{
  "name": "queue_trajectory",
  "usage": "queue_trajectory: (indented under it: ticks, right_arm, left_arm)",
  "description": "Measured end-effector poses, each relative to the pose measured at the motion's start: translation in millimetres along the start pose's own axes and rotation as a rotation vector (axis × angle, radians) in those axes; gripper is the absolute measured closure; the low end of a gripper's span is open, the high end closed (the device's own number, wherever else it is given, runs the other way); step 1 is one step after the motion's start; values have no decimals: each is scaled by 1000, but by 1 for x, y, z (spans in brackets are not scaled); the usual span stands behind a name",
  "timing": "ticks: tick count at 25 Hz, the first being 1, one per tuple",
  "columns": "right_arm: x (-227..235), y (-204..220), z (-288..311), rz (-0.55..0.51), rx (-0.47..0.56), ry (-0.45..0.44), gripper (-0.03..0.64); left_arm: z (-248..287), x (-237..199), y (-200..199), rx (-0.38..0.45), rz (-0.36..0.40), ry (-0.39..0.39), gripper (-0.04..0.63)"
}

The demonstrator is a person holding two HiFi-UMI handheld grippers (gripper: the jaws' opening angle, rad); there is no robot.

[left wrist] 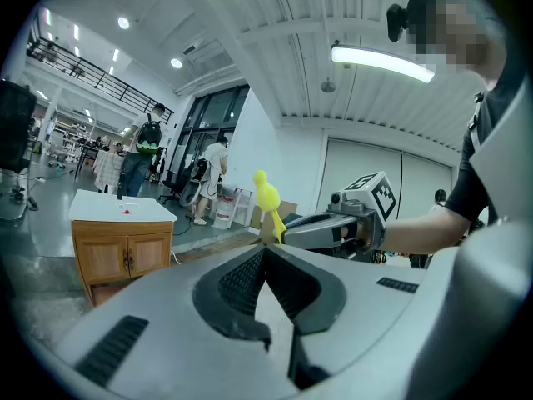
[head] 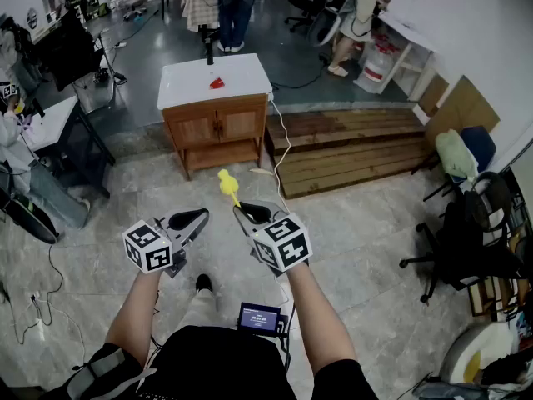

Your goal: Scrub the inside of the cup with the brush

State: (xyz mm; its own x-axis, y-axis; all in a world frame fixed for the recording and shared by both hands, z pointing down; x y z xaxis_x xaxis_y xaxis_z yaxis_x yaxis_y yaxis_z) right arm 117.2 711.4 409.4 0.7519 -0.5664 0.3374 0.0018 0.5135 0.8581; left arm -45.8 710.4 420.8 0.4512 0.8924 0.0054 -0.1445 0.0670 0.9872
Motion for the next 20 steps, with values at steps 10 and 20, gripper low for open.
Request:
queue_trajectory:
  ticks: [10,20]
  right_arm:
    - [5,0,0,2,9,-4,580]
    - [4,3,-1,14,6,-12,580]
  left_arm:
    - [5,-2,1,2,3,1,592]
    - [1,-3,5,6,-15,-4,592]
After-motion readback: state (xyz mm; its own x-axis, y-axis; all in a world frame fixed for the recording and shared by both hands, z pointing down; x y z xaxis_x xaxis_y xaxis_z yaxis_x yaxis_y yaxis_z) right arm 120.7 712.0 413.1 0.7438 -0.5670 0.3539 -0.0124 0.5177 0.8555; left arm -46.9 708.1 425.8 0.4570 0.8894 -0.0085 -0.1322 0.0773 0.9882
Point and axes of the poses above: the fingertips, and each gripper's own axes: z forward along the fingers, x to its right, y out of its underside, the point moved 6 cm from there along -z, backward along the fingers, and after that the axes turned 14 degrees about z, right-handed, at the moved point
